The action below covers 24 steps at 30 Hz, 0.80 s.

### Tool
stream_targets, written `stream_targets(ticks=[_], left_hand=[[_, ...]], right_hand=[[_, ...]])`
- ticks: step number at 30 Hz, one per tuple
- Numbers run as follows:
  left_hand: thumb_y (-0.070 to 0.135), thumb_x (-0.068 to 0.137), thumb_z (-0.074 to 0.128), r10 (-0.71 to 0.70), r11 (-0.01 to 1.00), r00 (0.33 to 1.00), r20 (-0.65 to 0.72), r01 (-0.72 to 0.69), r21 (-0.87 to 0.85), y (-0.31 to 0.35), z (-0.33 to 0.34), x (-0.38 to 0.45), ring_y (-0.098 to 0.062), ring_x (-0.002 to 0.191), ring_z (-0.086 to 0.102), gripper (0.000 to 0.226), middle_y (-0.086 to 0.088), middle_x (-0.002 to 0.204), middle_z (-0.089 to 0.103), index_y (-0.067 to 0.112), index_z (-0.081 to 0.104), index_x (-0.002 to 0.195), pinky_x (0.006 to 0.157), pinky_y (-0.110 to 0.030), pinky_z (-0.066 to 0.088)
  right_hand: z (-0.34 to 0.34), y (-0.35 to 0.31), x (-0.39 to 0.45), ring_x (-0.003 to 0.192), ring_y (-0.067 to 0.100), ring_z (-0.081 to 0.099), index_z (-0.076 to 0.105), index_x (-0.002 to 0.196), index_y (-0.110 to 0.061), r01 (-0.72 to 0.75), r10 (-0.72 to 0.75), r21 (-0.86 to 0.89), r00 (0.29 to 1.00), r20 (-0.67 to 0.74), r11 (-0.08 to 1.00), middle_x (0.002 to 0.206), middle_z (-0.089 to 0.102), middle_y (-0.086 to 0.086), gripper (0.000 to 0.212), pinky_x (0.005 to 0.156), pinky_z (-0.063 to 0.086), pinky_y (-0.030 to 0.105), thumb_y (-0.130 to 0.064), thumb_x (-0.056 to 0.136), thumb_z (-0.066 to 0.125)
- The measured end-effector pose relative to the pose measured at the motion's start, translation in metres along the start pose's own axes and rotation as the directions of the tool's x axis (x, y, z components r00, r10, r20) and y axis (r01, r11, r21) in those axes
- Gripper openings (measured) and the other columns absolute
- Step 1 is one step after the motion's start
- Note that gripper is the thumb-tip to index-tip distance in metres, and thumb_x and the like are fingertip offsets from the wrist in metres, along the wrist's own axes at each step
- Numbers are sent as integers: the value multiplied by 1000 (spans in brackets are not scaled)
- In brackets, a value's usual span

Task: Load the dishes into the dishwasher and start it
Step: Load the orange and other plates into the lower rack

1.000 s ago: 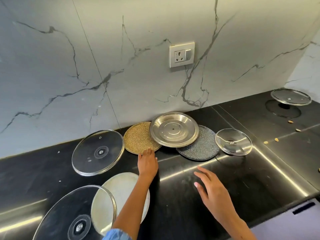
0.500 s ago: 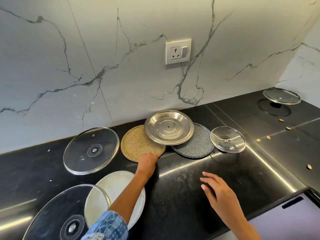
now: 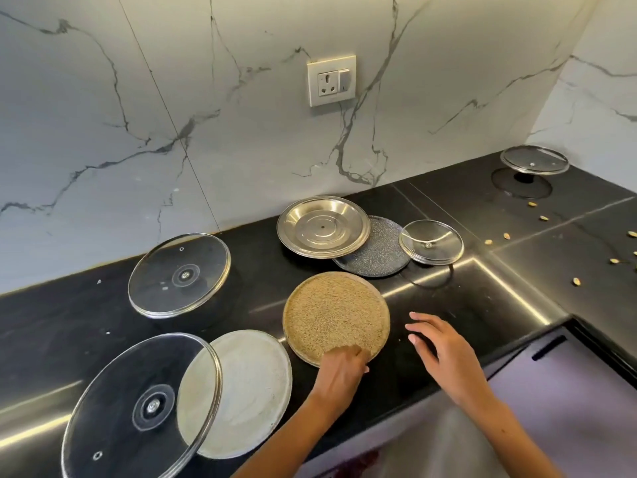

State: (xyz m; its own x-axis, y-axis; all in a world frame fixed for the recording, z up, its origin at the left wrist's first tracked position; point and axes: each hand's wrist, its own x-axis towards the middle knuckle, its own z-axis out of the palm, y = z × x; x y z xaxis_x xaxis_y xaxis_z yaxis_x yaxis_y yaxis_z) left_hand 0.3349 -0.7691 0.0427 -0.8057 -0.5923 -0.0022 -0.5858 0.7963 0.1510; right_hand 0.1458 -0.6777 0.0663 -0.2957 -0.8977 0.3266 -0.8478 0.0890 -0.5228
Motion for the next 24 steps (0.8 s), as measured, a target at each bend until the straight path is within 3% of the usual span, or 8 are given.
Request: stream_targets(ticks=[2,5,7,8,10,16,20,24], left_hand=[[22,46,93,-20,1000,997,-71,18,-26,3,1,-3,-12,53,56,33,3,67,59,19,66,63,37,-20,38],[16,48,91,1,998,988,-152,9,65,4,2,-3,-14,53,53,26,0,68,56,16,68,60,37,-24,36],[10,65,79,75,995,964,-257,-55,83,4,2,-6,-18,55,52,13,-4,75,52,11,66,68,42,-28,37],[9,75,69,113,992,942,-315,-92,81,3,1,-8,-20,59,51,4,-5,80,50,9,65,74,47,-30,38],[10,86,56,160,987,890,-427,-139,79,-1,-8,-14,-20,68,49,9,-5,86,51,7,65,87,59,-31,39],[14,94,51,302,938,696,-652,-338,74,8,-82,-17,-22,82,51,15,-9,90,57,4,61,99,73,-32,37],[19,96,52,397,868,611,-686,-492,64,61,-114,-23,-17,85,53,20,-3,97,55,6,66,101,76,-29,40],[17,96,53,558,706,497,-665,-705,67,151,-119,-26,-20,77,56,17,-4,90,59,8,68,97,69,-33,42]], right_hand=[[-6,4,-6,103,6,59,70,102,-20,-9,9,-5,1000,-2,1000,118,60,-11,18,79,46,17,-15,85,66],[-13,9,-16,102,8,61,71,102,-18,-22,22,-18,1000,-7,1000,118,61,-7,19,80,43,12,-12,84,67],[-19,11,-23,102,7,60,70,102,-17,-28,28,-26,999,-18,999,119,61,-7,20,81,40,8,-11,84,67],[-24,12,-27,103,6,59,70,103,-17,-29,28,-28,999,-26,999,120,61,-7,20,81,40,9,-11,84,66],[-33,14,-35,105,6,58,70,105,-17,-27,25,-36,998,-56,999,121,60,-7,22,81,46,13,-11,85,65],[-74,29,-73,98,9,61,67,110,-15,-56,39,-79,979,-202,995,124,59,-4,26,76,50,18,-24,92,51],[-113,35,-124,104,17,61,65,112,-14,-119,82,-95,939,-333,988,122,60,0,34,84,53,30,-30,92,43],[-163,30,-205,111,16,57,61,117,-12,-257,194,-84,874,-445,963,124,59,2,36,93,47,28,-31,91,44]])
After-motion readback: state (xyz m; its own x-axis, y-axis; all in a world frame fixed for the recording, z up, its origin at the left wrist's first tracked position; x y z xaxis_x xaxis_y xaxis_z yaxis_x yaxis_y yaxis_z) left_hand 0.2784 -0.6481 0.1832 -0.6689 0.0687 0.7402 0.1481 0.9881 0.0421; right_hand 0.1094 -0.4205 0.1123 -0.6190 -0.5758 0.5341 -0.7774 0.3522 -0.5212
